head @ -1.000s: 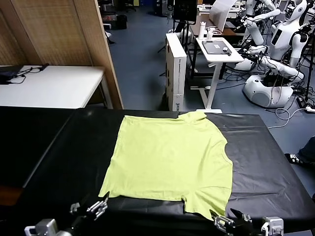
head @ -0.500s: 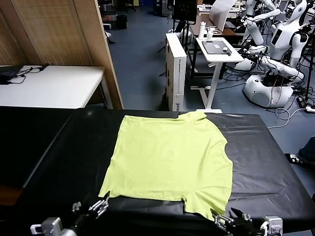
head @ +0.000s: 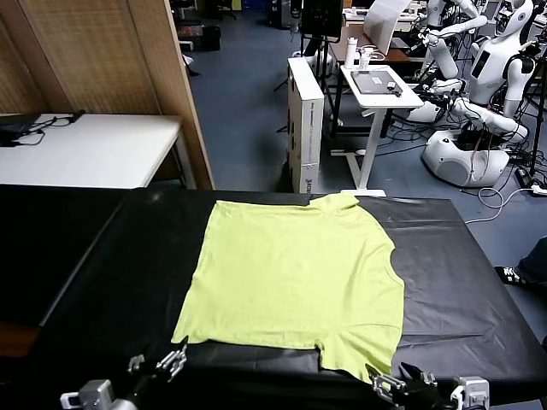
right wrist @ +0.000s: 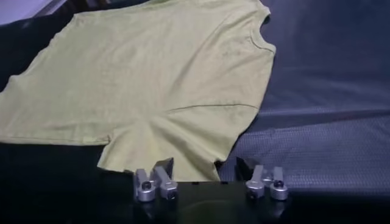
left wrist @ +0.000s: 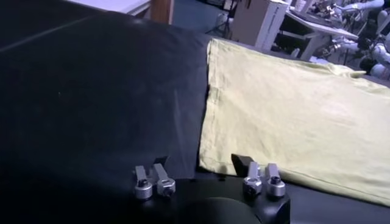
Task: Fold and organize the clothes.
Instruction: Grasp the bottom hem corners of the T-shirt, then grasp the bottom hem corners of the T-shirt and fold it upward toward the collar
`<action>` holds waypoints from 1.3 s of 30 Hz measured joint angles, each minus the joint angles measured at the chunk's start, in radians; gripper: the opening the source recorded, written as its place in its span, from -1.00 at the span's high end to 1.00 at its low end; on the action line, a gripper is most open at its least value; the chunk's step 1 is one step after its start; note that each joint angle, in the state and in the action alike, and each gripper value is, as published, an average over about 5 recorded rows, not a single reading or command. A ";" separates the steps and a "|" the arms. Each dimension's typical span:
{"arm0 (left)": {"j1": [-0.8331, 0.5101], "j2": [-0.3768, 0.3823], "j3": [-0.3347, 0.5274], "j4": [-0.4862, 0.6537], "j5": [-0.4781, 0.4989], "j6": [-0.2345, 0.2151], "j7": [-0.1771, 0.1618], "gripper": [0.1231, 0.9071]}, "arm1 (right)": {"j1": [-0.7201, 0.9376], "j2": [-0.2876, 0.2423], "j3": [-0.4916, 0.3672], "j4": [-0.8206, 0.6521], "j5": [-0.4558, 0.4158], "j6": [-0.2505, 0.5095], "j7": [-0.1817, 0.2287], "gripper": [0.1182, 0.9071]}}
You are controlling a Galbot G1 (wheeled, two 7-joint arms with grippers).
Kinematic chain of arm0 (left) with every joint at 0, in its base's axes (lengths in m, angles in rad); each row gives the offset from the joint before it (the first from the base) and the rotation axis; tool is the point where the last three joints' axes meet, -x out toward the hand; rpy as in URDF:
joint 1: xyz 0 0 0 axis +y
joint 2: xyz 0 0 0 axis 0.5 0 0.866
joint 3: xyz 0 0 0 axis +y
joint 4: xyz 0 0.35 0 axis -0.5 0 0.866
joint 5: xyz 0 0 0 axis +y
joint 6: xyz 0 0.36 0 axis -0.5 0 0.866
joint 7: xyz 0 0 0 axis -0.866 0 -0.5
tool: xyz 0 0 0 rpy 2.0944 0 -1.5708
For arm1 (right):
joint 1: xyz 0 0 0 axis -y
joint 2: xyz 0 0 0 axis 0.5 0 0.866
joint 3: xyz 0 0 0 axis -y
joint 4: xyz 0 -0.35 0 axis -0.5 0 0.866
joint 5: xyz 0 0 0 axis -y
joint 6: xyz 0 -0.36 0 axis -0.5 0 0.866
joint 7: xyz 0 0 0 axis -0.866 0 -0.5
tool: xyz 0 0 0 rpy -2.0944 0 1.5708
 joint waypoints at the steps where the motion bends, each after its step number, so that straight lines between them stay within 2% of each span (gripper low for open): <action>1: 0.000 0.000 0.000 0.001 0.002 -0.001 0.000 -0.21 | 0.001 0.000 -0.001 -0.001 0.000 0.000 0.000 0.32; 3: -0.001 -0.001 0.001 0.004 0.004 -0.002 0.001 -0.03 | 0.002 0.000 -0.002 -0.001 -0.001 0.000 0.000 0.47; 7: -0.004 -0.001 0.001 0.008 0.006 -0.002 0.002 0.17 | 0.006 0.000 -0.003 -0.003 -0.001 0.000 0.000 0.68; 12: 0.000 -0.006 0.008 0.008 0.010 -0.001 0.007 0.63 | 0.007 0.000 -0.003 -0.004 -0.001 0.000 0.000 0.82; 15: 0.004 -0.009 0.014 0.005 0.011 0.001 0.009 0.80 | 0.006 -0.001 -0.003 0.000 -0.001 -0.001 0.003 0.90; 22: 0.014 -0.012 0.017 -0.017 -0.014 0.008 0.008 0.92 | -0.024 -0.008 0.016 0.040 -0.028 -0.037 0.033 0.95; 30: 0.071 0.003 -0.016 -0.085 -0.019 0.005 0.005 0.94 | -0.068 -0.009 0.021 0.106 -0.050 -0.052 0.062 0.95; 33: 0.103 0.003 -0.031 -0.117 -0.019 -0.002 0.007 0.94 | -0.065 -0.007 0.026 0.114 -0.051 -0.053 0.049 0.95; 39: 0.128 -0.013 -0.034 -0.156 -0.021 -0.015 0.011 0.94 | -0.013 -0.018 0.046 0.103 -0.031 -0.026 -0.006 0.95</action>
